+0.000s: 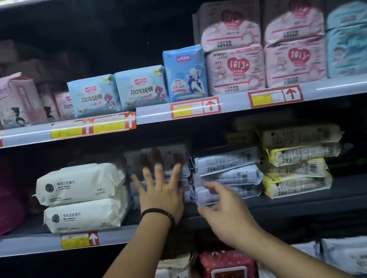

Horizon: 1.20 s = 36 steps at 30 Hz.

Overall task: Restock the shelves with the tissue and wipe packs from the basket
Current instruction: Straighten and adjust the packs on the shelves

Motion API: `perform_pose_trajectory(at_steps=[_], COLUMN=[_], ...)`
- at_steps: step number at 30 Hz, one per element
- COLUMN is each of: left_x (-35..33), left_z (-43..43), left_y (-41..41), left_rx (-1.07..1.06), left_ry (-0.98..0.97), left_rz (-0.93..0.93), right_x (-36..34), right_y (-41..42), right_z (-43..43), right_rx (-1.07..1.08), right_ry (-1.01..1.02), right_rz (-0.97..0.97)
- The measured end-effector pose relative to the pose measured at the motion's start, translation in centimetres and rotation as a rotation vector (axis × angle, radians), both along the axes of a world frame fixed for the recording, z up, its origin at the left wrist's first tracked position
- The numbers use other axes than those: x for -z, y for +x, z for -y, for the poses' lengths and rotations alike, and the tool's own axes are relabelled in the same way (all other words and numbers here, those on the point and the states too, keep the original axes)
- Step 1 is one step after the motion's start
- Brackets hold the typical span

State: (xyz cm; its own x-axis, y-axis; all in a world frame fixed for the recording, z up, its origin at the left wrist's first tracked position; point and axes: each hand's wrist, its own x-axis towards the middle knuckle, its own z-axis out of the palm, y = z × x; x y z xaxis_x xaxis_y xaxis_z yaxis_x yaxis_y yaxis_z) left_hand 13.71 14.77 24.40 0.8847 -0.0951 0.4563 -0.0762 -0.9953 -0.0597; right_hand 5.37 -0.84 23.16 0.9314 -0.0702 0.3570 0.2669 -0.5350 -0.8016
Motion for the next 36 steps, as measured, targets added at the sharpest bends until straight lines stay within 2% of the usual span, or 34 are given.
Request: perform_pose_trajectory(at_steps=[5,8,11,15,17,20,25,28,31,36], left_x=[3.0,4.9,5.8,6.3,6.0,5.3,5.1,5.1,4.9,4.8], left_z=[3.0,5.9,7.4,7.9,8.0,8.3,8.8,9.3,10.3,11.5], left_y=[-4.7,-7.5,-8.2,-7.2,-6.5,-5.8,-6.0,-6.2,-5.8,-4.7], left_rx=[0.143,0.277,0.235,0.164,0.137,0.098,0.041,0.125,0.270,0.286], left_ry=[-0.145,-0.016,0.052,0.076,0.081,0.064,0.081,0.084,0.186,0.269], left_rz=[0.299,0.169,-0.031,-0.121,-0.139,-0.140,-0.072,-0.019,0.026,0.008], right_x=[0.9,1.3,1.4,1.1,0.8,0.0,-0.3,0.2,1.2,1.0], right_y=[-1.3,-1.5,-1.4,-0.5,0.3,1.0,0.8,0.4,0.0,0.4], right_z=[5.1,6.7,7.2,6.9,6.9,7.6,8.6,8.9,8.7,8.6], right_rx=[0.153,0.170,0.145,0.083,0.083,0.099,-0.002,0.054,0.103,0.076], right_ry=[0.015,0.035,0.059,0.176,0.238,0.225,0.323,0.368,0.433,0.595], right_rz=[0.036,-0.010,-0.041,-0.106,-0.126,-0.151,-0.267,-0.210,-0.164,-0.248])
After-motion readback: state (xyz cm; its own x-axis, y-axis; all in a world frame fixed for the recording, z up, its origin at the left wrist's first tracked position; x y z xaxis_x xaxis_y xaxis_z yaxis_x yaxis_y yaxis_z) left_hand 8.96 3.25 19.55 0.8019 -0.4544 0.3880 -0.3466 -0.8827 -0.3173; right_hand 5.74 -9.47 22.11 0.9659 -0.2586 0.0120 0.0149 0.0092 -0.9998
